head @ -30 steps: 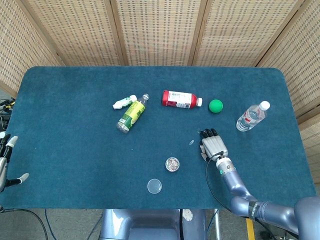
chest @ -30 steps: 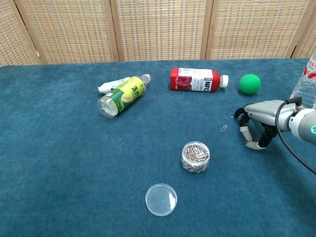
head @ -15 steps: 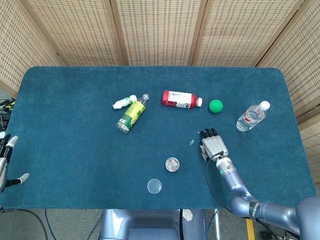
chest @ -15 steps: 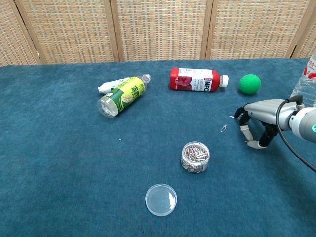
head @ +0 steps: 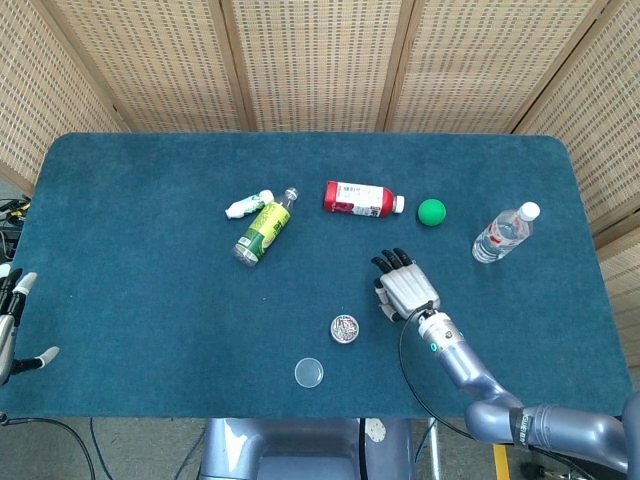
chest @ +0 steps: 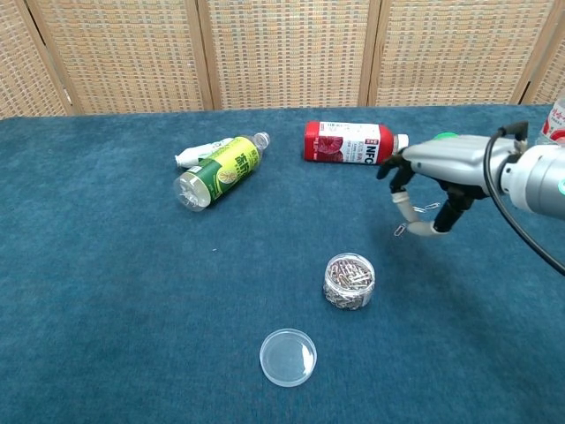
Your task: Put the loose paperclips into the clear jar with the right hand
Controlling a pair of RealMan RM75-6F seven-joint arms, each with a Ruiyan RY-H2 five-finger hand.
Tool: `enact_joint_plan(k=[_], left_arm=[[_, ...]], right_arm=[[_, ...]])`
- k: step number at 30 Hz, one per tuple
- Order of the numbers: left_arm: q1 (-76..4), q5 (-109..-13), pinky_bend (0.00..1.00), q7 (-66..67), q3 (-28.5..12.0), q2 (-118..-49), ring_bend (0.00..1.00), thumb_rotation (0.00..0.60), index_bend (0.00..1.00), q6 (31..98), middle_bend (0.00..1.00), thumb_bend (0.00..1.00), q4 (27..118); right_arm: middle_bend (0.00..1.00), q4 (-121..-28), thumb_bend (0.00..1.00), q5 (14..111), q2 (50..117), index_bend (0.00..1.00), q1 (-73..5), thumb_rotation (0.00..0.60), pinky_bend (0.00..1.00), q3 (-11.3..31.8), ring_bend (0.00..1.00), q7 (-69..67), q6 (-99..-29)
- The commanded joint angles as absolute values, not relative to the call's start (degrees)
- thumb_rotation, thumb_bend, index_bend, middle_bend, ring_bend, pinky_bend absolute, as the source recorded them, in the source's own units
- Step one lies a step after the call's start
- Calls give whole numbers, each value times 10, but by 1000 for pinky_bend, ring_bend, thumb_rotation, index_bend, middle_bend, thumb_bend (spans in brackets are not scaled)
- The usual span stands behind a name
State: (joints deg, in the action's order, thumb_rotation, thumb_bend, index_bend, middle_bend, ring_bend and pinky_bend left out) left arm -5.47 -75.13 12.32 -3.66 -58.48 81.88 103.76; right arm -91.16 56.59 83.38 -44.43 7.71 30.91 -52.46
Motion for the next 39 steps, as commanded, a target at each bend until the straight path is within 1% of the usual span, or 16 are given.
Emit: enact_joint_plan(k=[1,7,10,13,17,39], left_arm=[[-55,-751,0,123,-37,-584,0,600,0,818,0,0,1038],[-56,-750,0,124,-37,-586,0,600,0,817,0,0,1036],[-56,-748,0,125,-37,-586,0,600,0,815,0,0,1034],[-56,-748,0,125,-37,-587,0,600,0,816,0,0,1034],[-56,-749,0,123,-37,-586,0,600,0,816,0,0,1034],[-57,-747,0,125,-36,-587,0,600,0,814,0,0,1033]], right_arm=[[124,-953,547,581,817,648,-459,600,12,87,0,310,-522],[124,-982,547,547,831,648,-489,600,12,88,0,337,-499],[124,-988,547,533,846,648,-501,600,12,81,0,357,-498],[124,-968,547,520,874,648,-513,600,12,68,0,385,-505],[125,-957,547,503,894,648,-519,600,12,61,0,397,-513],[125,-929,546,472,915,648,-529,600,12,49,0,401,-534]])
